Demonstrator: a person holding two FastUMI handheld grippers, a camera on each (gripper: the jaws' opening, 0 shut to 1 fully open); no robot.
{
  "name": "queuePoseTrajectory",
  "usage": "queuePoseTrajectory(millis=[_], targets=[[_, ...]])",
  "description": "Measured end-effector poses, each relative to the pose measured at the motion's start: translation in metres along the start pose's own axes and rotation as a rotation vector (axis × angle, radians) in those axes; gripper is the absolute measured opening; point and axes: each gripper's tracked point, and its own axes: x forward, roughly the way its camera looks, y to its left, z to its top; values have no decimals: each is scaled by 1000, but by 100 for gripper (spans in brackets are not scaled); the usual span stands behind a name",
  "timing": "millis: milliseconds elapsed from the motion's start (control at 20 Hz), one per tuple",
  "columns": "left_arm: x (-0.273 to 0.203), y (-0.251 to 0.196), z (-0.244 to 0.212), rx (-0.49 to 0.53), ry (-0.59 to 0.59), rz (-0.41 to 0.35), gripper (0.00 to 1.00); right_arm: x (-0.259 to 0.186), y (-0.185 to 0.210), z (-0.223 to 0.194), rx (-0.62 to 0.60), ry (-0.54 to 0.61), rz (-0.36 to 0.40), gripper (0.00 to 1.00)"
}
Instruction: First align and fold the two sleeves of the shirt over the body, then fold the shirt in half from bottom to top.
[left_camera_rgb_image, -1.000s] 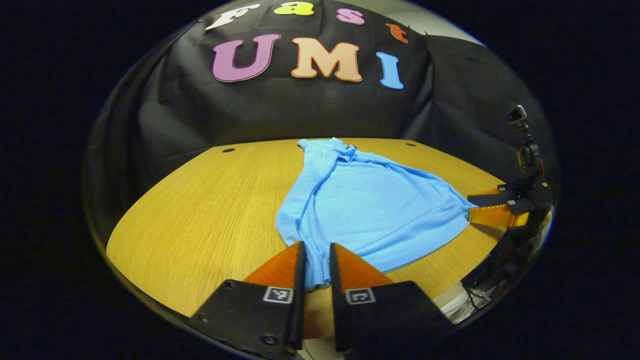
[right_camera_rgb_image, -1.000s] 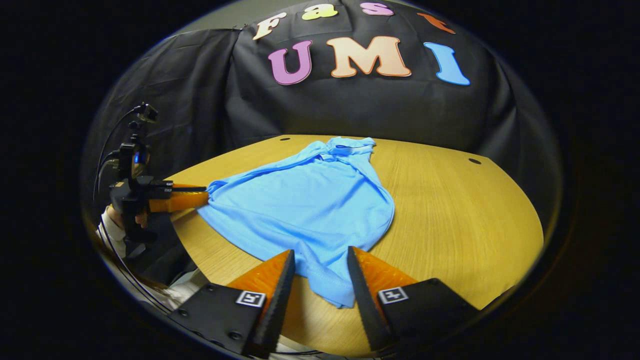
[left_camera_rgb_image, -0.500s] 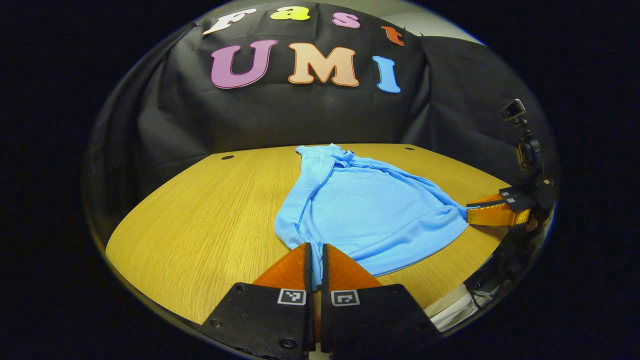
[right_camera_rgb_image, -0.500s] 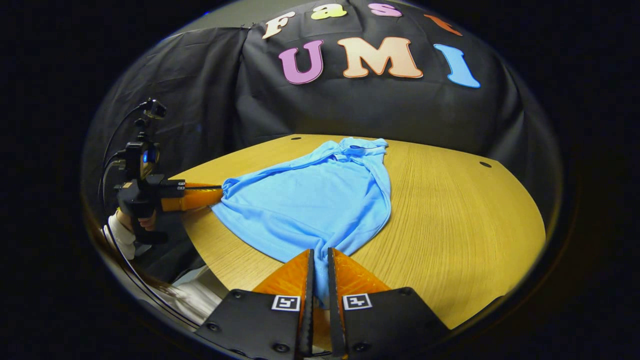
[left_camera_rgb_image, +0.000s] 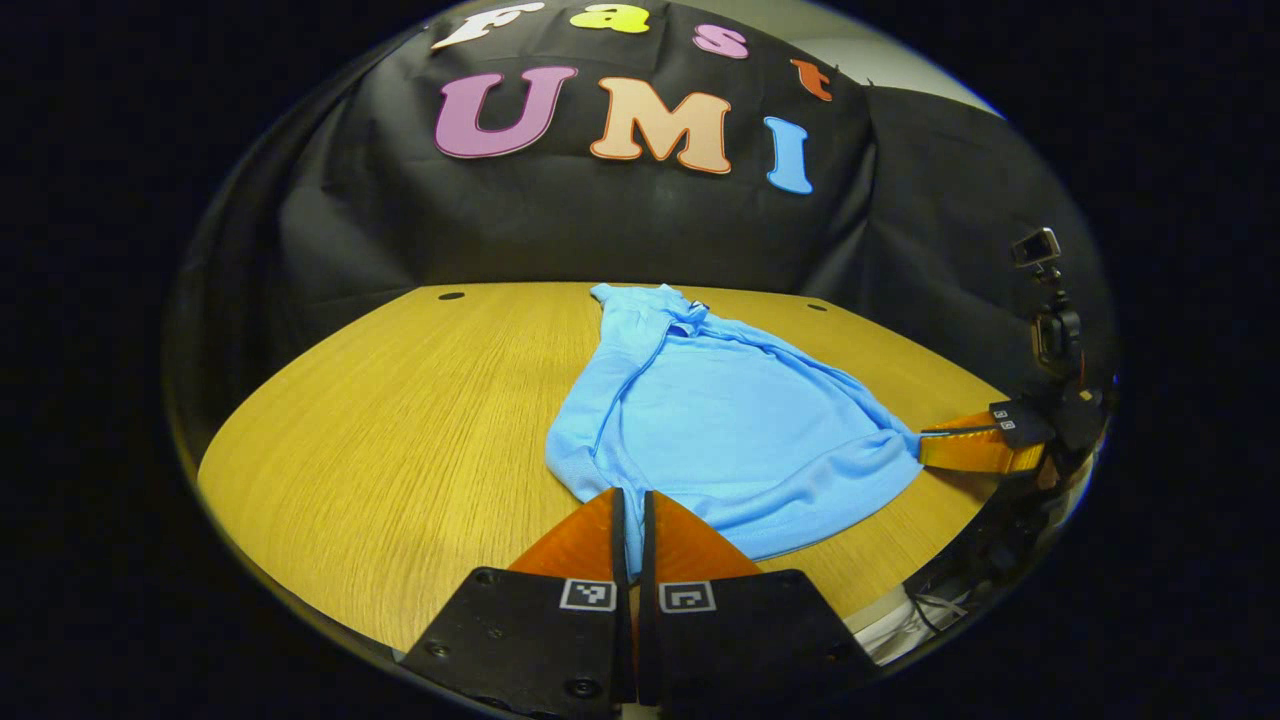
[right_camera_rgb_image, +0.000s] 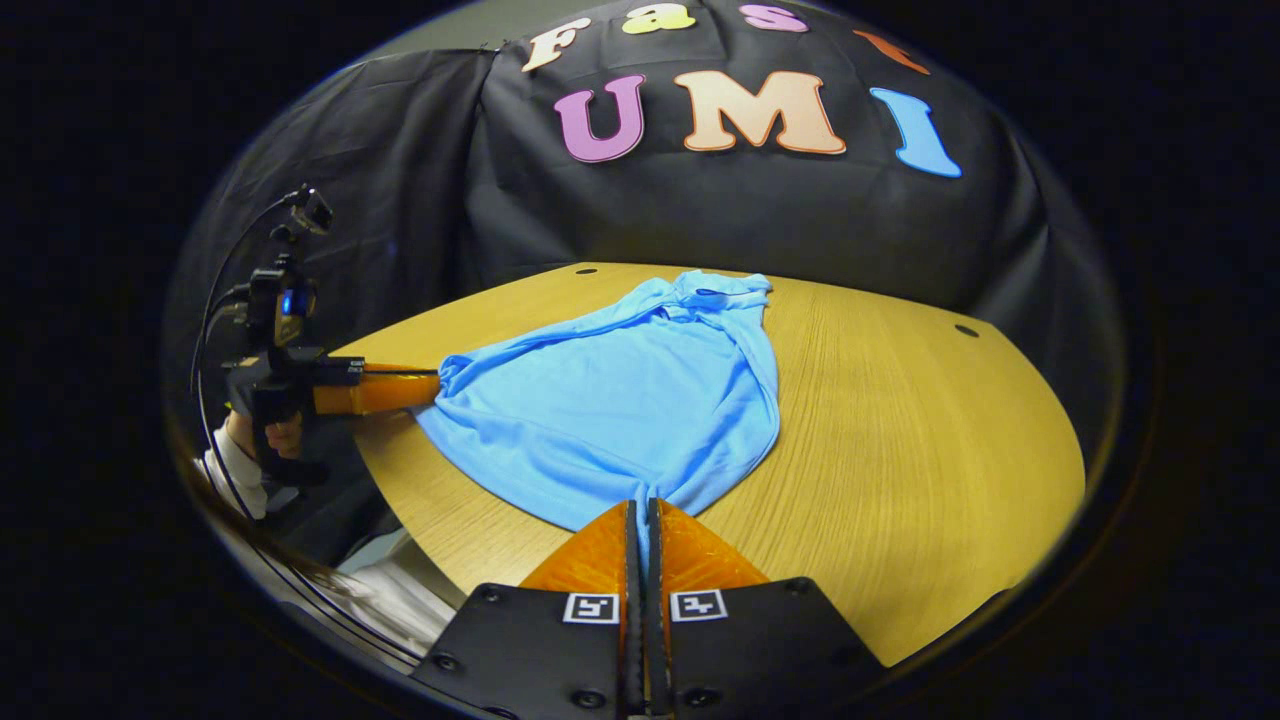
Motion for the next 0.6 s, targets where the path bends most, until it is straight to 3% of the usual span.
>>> queuePoseTrajectory(millis=[200, 600], targets=[[4, 5, 24, -9, -42, -5, 0, 6, -6, 26, -31, -47, -14, 4], [33, 14, 123, -17, -193, -21, 0, 35, -48, 88, -67, -107, -101, 4]])
